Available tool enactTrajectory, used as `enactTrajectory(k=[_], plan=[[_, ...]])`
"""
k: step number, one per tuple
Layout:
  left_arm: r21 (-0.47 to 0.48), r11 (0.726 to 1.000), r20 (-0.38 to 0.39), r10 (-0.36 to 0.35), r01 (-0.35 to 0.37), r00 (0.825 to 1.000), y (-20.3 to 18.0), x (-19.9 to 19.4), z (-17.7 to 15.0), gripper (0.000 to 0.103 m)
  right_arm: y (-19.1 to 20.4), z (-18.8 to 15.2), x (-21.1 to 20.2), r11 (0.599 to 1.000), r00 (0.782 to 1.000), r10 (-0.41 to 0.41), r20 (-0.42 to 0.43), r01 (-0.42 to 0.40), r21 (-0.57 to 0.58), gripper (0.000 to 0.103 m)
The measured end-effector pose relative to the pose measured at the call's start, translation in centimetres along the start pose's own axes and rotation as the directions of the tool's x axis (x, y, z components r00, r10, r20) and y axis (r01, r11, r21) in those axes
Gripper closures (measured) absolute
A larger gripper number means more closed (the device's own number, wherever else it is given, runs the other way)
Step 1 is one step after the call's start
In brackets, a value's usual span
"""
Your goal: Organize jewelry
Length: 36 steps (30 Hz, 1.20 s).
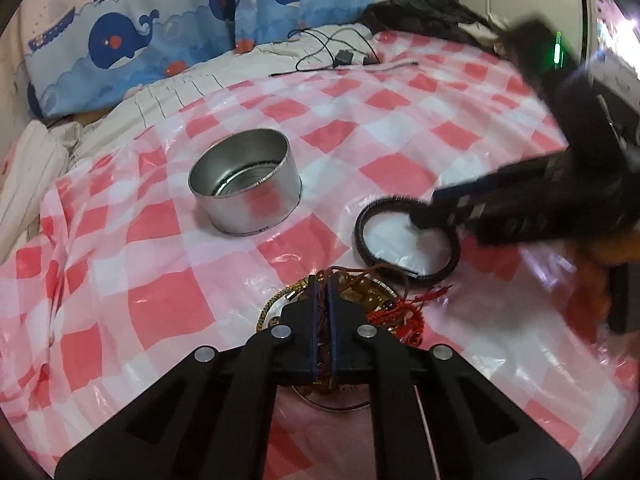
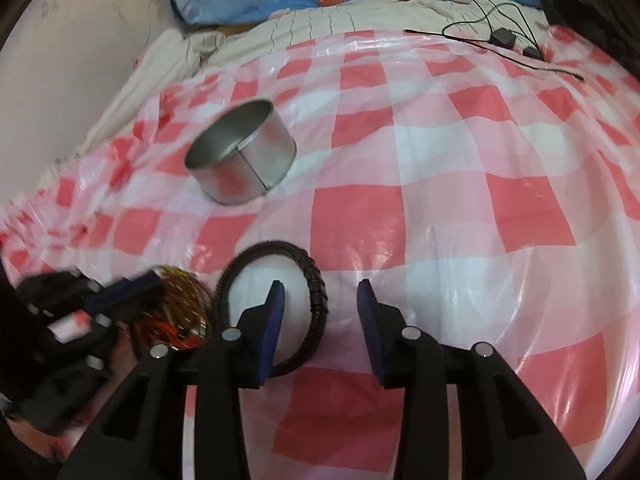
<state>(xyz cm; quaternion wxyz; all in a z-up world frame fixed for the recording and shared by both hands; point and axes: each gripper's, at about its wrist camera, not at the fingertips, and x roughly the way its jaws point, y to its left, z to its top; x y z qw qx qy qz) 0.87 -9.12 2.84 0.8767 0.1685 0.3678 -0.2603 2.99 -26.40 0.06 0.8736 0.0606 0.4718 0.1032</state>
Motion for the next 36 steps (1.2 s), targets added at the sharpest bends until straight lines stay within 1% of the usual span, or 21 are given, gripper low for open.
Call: enactTrajectory(k=[1,2,3,8,10,16,18,21,25,31,36], plan=[[-0.021,1.000,0.015,-0.021,0.021,1.000,0.3,-0.6,0.2,0.099,0.4,-0.1,0.1,0.999,1.000,-0.021,0.003,0.021,-0.028,0.078],[-0.032,0.999,0.024,-0.032,0.033,0.999,0.6,-0.8,0.3,0.099,0.7,-0.2,0.1,0.999,1.000,-0.017,0.005,0.018,-0.047,0.088],[-0.046,0.998,0.038,-0.047,0.049,0.998,0.8,-1.3,0.4,0.099,0.7,-0.2,0.0,0.999,1.000,-0.013,0.006,0.013,-0.049,0.093],[-0.109,0.990,0.094,-0.079,0.089,0.992,2.0,-2.8,0.8,0.100,0.6,-0.1,-0.8,0.999,0.999,0.012,0.041,-0.011,-0.036,0.093],[-0.139,0.984,0.120,-0.094,0.110,0.988,2.6,-3.4,0.9,0.100,0.2,0.1,-1.5,0.999,0.997,0.048,0.062,-0.047,-0.003,0.093],[-0.216,0.966,0.181,-0.103,0.141,0.978,4.2,-4.7,1.0,0.100,-0.5,1.0,-2.4,0.986,0.984,0.146,0.102,-0.153,0.069,0.093],[-0.206,0.972,0.177,-0.077,0.113,0.981,4.2,-4.7,1.2,0.100,-0.5,1.0,-2.5,0.985,0.984,0.147,0.105,-0.154,0.070,0.093],[-0.199,0.978,0.146,-0.039,0.068,0.989,4.1,-4.0,1.0,0.100,-0.2,1.0,-2.5,0.984,0.982,0.156,0.109,-0.164,0.064,0.093],[-0.173,0.985,0.126,0.012,0.010,0.992,3.8,-3.7,1.0,0.100,0.0,0.9,-2.8,0.984,0.978,0.164,0.127,-0.172,0.055,0.093],[-0.207,0.978,0.153,0.001,0.031,0.988,4.7,-4.0,1.8,0.100,0.6,1.8,-3.5,0.984,0.971,0.164,0.174,-0.173,0.036,0.093],[-0.222,0.974,0.200,-0.006,0.051,0.980,5.9,-3.7,4.9,0.100,0.6,3.7,-3.3,0.986,0.968,0.154,0.200,-0.163,0.026,0.093]])
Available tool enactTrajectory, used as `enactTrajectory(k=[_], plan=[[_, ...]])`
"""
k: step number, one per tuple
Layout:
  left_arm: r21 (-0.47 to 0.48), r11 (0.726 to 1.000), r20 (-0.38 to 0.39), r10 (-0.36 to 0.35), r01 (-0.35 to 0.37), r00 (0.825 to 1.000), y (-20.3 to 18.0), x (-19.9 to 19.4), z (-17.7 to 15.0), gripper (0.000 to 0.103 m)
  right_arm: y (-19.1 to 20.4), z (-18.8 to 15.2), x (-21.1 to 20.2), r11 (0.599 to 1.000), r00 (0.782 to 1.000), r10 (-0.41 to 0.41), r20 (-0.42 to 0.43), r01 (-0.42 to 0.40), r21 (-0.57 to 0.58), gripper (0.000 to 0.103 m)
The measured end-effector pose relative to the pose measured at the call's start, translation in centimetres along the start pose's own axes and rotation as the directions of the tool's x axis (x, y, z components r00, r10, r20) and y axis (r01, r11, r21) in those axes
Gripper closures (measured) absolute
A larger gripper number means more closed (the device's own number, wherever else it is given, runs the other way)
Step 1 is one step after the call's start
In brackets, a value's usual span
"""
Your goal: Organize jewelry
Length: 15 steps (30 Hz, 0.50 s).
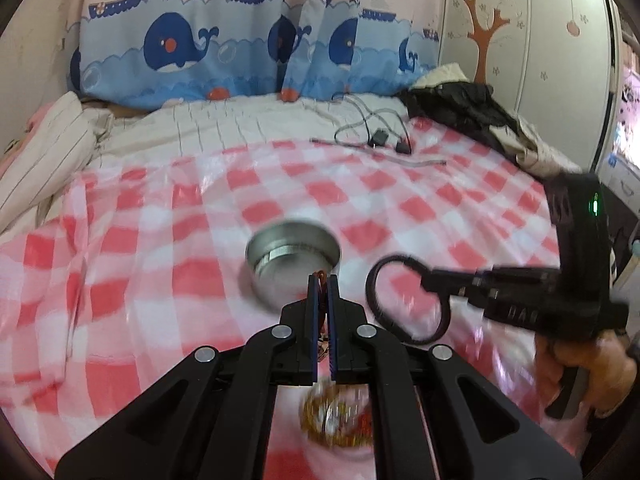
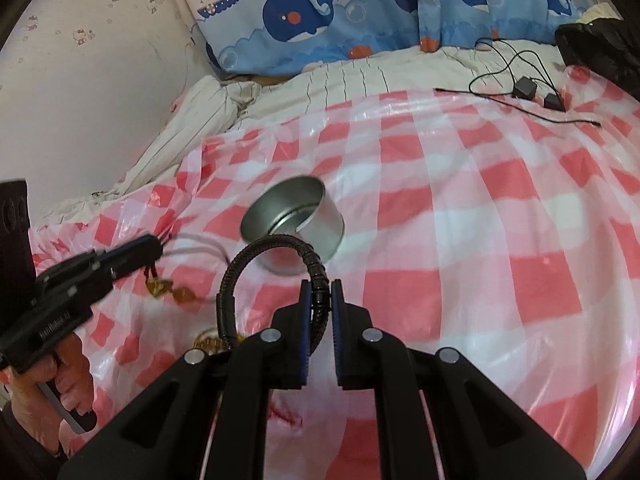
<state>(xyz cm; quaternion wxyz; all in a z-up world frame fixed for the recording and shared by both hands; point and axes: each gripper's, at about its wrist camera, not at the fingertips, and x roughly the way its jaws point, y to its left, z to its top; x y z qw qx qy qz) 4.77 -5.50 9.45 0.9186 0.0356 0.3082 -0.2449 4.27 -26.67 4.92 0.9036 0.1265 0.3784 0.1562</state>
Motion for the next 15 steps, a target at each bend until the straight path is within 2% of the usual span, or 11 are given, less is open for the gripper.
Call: enactTrajectory(k=[4,7,9,10,13,15], plan=[[-0.013,1.000,0.030,-0.022,0.023,0.999,0.1,1.9,2.7,0.100,-0.4,1.5,0.2,1.000,1.000,-0.017,0.023,0.017,-0.009,0.093],[-0.043,0.999,0.023,-0.024,0.025,0.999,0.6,4.2,3.3,0.099,-0.5,2.9,0.8,0.999,0.999,-0.035,0.036,0.036,-0.023,0.093],[-0.073,0.997,-0.021,-0.014,0.012,1.000,1.5,6.4,3.3,0.099,-0.5,3.8,1.6,0.998,0.998,-0.052,0.036,0.053,-0.042,0.093],[-0.089,0.996,-0.077,0.005,-0.012,0.997,2.2,8.3,3.1,0.099,-0.4,4.2,2.1,0.997,0.998,-0.059,0.034,0.061,-0.053,0.093],[-0.117,0.990,-0.184,0.062,-0.084,0.981,4.0,11.3,2.2,0.098,0.0,5.2,3.6,0.994,0.997,-0.072,0.022,0.074,-0.080,0.093],[-0.142,0.985,-0.167,0.069,-0.094,0.984,4.9,10.6,1.8,0.093,0.5,5.6,4.5,0.992,0.997,-0.077,0.014,0.078,-0.101,0.093]])
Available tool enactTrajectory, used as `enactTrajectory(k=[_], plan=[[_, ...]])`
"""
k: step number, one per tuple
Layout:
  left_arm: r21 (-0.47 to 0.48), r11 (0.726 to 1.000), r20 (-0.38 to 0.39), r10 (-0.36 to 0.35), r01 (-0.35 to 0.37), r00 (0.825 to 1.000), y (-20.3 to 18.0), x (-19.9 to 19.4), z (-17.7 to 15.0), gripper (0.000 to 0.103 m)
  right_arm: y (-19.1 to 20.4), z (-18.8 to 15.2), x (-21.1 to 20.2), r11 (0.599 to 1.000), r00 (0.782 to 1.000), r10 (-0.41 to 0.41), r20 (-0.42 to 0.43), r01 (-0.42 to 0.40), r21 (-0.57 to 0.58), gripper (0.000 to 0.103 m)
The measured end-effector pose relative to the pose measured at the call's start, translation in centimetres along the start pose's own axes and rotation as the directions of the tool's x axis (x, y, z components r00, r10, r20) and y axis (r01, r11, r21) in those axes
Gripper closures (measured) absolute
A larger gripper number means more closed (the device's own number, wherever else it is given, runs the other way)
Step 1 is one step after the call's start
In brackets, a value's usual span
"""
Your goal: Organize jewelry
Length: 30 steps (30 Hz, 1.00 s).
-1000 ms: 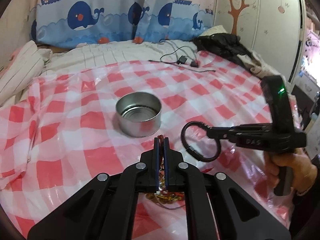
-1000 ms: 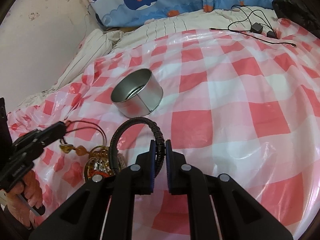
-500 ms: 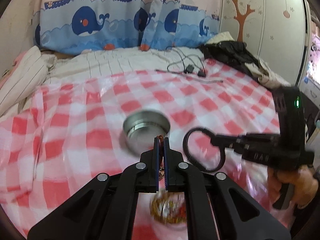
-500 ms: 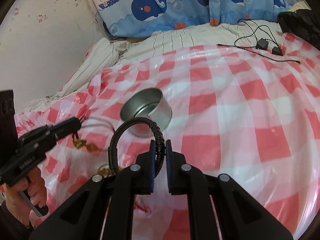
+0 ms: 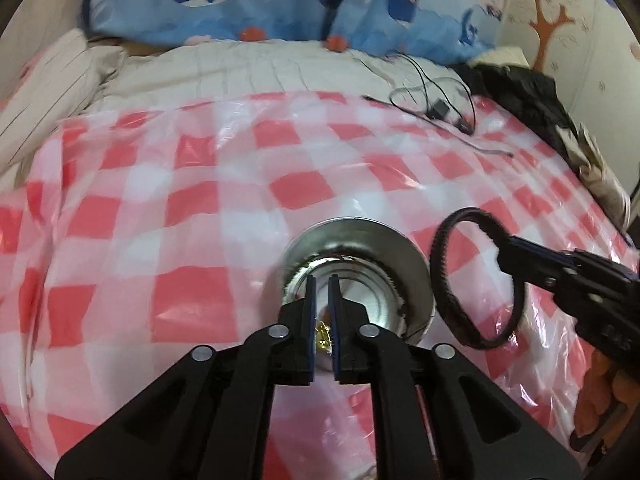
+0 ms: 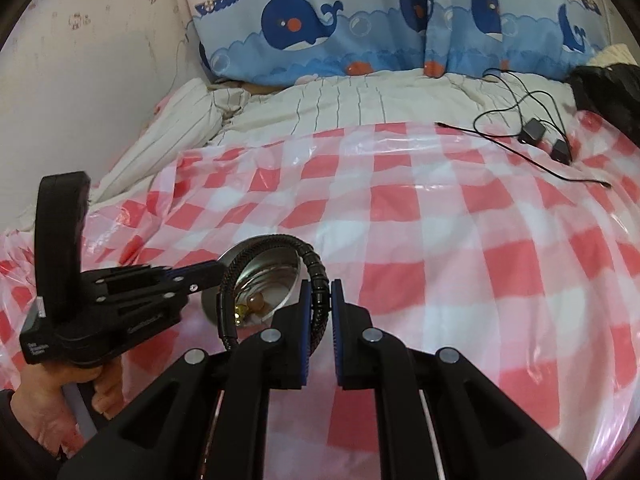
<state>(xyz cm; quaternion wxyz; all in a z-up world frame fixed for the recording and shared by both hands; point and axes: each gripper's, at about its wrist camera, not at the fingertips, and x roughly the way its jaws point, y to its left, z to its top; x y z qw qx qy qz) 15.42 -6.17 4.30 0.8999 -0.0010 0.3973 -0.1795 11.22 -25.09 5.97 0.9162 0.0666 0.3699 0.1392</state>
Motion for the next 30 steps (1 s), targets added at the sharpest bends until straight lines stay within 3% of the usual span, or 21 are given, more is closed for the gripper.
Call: enactTrajectory(k=[2,4,10,16,18,19,23,28,30], plan=[[-0.020,1.000,0.042,0.023,-0.022,0.999,1.1,-1.5,-0.5,0.070,0.7,0.4,0.8,1.000,1.000,0.004,-0.004,-0.005,-0.017,0.093],[-0.026,0.999,0.061,0.046,-0.044,0.997,1.8,-3.0,-1.2,0.064,1.8,1.0,1.6,0.999,1.000,0.011,-0.008,-0.011,-0.036,0.093],[0.007,0.996,0.039,0.084,-0.084,0.996,2.3,-6.5,-3.8,0.058,3.4,0.7,4.2,0.997,0.997,-0.030,-0.066,0.026,-0.066,0.090],[0.008,0.997,0.030,0.083,-0.083,0.996,1.1,-9.8,-7.7,0.052,2.3,-3.3,-3.6,0.998,0.999,0.004,-0.038,-0.006,-0.056,0.088],[0.014,0.996,0.029,0.087,-0.088,0.996,0.5,-10.8,-9.4,0.049,1.3,-6.2,-6.4,0.999,0.999,0.016,-0.035,-0.017,-0.030,0.070],[0.017,0.996,0.023,0.084,-0.084,0.996,0.1,-11.1,-10.4,0.048,0.8,-7.5,-7.1,1.000,0.999,0.021,-0.040,-0.021,-0.018,0.067],[0.109,0.991,-0.029,0.087,-0.084,0.996,-1.9,-10.4,-11.9,0.047,0.1,-10.8,-7.2,0.996,0.986,0.085,-0.146,-0.078,0.047,0.066],[0.237,0.967,-0.039,0.106,-0.094,0.994,-4.2,-10.0,-12.4,0.044,3.8,-10.9,-6.6,0.979,0.971,0.159,-0.178,-0.178,-0.095,0.066],[0.268,0.957,-0.049,0.125,-0.108,0.991,-4.6,-9.7,-12.5,0.044,4.8,-11.6,-6.1,0.975,0.971,0.130,-0.199,-0.162,-0.153,0.066]])
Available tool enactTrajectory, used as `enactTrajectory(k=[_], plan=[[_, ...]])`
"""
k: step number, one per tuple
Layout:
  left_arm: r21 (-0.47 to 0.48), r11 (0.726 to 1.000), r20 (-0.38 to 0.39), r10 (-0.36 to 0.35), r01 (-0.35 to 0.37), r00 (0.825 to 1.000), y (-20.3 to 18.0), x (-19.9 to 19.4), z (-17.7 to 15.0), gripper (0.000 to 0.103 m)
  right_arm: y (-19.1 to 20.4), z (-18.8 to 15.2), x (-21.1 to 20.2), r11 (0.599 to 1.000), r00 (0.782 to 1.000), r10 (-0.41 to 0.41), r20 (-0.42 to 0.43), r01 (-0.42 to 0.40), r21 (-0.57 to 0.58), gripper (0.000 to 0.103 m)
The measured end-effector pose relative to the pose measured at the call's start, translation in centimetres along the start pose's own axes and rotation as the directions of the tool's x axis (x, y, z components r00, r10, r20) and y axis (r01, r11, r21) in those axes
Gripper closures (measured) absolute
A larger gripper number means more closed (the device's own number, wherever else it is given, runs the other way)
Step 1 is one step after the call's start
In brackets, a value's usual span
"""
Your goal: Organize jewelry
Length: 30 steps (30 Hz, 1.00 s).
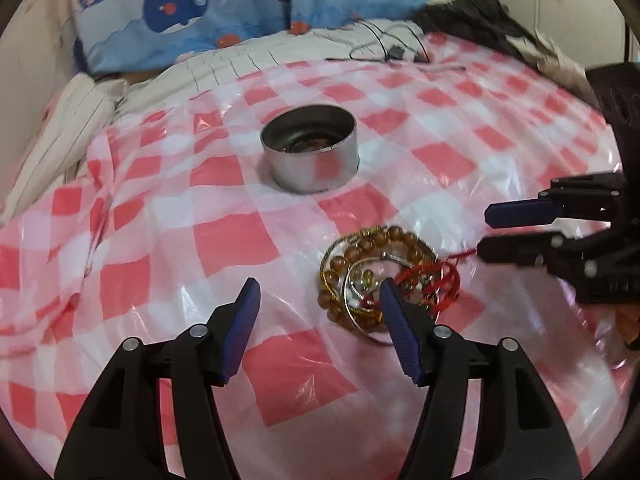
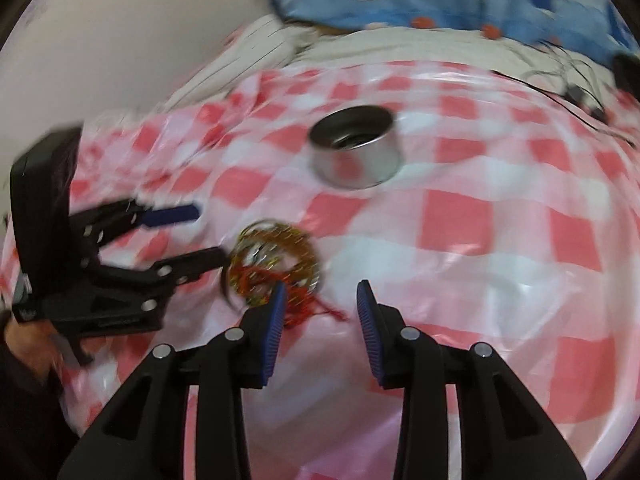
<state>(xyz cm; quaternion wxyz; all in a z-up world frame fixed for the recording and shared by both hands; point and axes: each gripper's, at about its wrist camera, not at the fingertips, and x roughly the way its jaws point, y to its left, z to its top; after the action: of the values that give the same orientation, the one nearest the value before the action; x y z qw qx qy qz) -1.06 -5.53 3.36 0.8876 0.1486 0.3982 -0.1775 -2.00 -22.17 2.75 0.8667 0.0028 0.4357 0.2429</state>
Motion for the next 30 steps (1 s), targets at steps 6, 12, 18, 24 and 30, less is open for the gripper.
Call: enactTrajectory(k=[6,12,18,24,30], plan=[[0.048,0.999,-0.009,0.019,-0.018,1.000,-0.8,0.2,0.1,0.039,0.9,0.0,1.8,0.999,1.000,-0.016,0.004,0.016,-0.029,0.066],[0.058,0.997,-0.016,0.047,-0.046,0.999,-0.7,0.4,0.1,0.037,1.0,-0.1,2.6,0.999,1.000,-0.015,-0.016,0.014,-0.034,0.066],[0.067,0.996,-0.017,0.065,-0.063,0.998,-0.7,0.6,0.2,0.034,0.8,0.0,2.5,1.000,1.000,-0.006,-0.008,0.005,-0.021,0.066],[0.094,0.992,-0.018,0.089,-0.087,0.996,-1.0,0.8,0.1,0.030,1.0,-0.1,2.8,0.999,1.000,0.011,-0.025,-0.012,-0.032,0.073],[0.104,0.989,-0.021,0.108,-0.105,0.994,-1.0,0.9,0.1,0.026,2.1,-0.5,2.9,0.996,0.998,0.034,-0.044,-0.037,-0.083,0.093]])
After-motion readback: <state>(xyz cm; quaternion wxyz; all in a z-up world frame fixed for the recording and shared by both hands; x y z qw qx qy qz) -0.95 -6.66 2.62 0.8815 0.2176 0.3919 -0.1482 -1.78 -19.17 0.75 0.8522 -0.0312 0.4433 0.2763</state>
